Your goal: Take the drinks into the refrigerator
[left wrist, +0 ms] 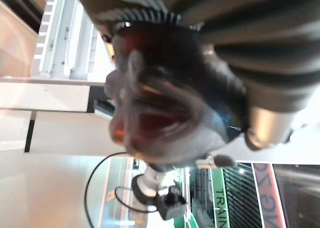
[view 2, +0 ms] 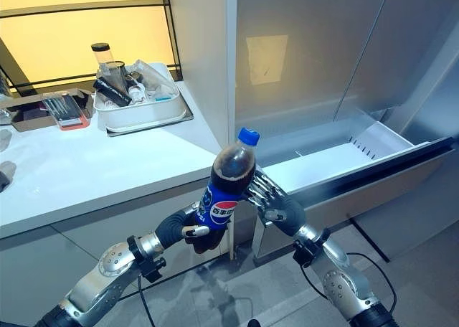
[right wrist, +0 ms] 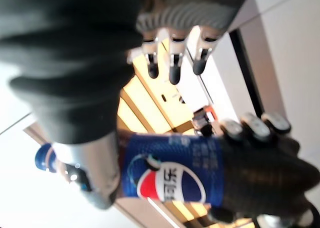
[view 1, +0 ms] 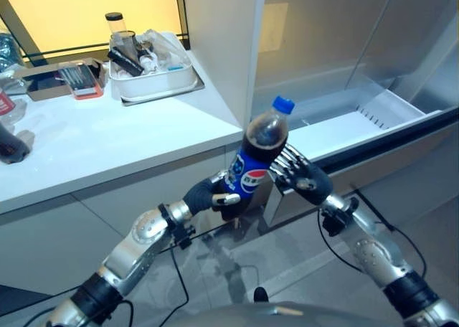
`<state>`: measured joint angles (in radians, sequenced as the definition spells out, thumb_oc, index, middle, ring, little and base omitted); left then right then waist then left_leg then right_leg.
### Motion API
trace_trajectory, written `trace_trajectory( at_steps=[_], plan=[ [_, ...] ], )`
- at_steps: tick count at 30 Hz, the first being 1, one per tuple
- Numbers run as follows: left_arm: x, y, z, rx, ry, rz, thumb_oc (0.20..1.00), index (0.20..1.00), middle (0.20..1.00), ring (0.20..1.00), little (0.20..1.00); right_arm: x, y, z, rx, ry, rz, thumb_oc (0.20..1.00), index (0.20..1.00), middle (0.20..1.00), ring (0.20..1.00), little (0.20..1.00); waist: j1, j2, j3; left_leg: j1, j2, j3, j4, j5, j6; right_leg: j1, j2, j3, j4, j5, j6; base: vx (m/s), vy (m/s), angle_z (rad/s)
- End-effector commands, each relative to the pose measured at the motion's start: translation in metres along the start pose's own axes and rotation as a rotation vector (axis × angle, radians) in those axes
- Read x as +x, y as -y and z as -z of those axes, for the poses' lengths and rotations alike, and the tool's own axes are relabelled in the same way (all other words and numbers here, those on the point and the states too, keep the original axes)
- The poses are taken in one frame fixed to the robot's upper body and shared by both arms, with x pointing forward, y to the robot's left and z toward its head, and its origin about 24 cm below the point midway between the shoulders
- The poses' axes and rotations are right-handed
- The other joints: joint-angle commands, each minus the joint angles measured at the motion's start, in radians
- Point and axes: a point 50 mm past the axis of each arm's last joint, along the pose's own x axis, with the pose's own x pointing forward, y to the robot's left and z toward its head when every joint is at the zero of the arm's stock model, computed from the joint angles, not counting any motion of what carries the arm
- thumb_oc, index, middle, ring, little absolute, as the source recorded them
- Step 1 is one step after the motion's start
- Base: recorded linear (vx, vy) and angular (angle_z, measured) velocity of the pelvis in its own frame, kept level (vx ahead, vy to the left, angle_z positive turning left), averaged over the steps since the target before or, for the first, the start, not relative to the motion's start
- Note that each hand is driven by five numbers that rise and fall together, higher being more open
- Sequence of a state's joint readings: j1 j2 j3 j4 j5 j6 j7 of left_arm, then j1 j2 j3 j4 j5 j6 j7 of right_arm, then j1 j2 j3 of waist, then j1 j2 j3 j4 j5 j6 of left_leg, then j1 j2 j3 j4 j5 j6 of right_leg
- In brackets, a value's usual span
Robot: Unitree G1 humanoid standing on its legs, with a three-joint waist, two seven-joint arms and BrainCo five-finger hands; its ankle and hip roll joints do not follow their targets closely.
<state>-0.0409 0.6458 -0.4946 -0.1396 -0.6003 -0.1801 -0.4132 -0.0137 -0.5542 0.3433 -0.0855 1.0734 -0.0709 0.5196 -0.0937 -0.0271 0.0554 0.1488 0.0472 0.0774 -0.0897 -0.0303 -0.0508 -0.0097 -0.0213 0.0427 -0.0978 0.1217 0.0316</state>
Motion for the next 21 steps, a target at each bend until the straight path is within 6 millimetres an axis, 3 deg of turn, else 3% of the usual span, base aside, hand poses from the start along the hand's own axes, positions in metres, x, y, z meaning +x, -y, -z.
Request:
trace_trajectory(
  at_steps=[1, 11, 21],
  plan=[
    [0.017, -0.008, -0.043, 0.104, 0.226, 0.014, 0.200, 0.200, 0.200, 0.200, 0.200, 0.009, -0.010, -0.014, -0.003, 0.071, -0.085, 1.000, 1.000, 1.000, 1.000, 1.000, -0.009, -0.029, -0.023, 0.007, -0.036, -0.060, 0.002, -0.030, 0.036, 0.103, -0.022, -0.042, 0.022, -0.101, 0.055, 0.00, 0.000, 0.00],
    [0.023, -0.003, -0.045, 0.096, 0.243, 0.032, 0.200, 0.200, 0.200, 0.200, 0.200, 0.017, -0.006, -0.013, -0.071, 0.062, -0.048, 1.000, 1.000, 1.000, 1.000, 1.000, -0.005, -0.027, -0.024, 0.009, -0.035, -0.065, 0.002, -0.032, 0.037, 0.109, -0.022, -0.047, 0.020, -0.105, 0.053, 0.00, 0.000, 0.00],
    [0.031, 0.002, -0.046, 0.092, 0.247, 0.061, 0.200, 0.200, 0.200, 0.200, 0.200, 0.041, -0.005, -0.006, -0.074, 0.046, -0.053, 1.000, 1.000, 1.000, 1.000, 1.000, 0.006, -0.025, -0.024, 0.012, -0.035, -0.074, 0.002, -0.032, 0.037, 0.117, -0.022, -0.055, 0.020, -0.109, 0.050, 0.00, 0.000, 0.00]
  ],
)
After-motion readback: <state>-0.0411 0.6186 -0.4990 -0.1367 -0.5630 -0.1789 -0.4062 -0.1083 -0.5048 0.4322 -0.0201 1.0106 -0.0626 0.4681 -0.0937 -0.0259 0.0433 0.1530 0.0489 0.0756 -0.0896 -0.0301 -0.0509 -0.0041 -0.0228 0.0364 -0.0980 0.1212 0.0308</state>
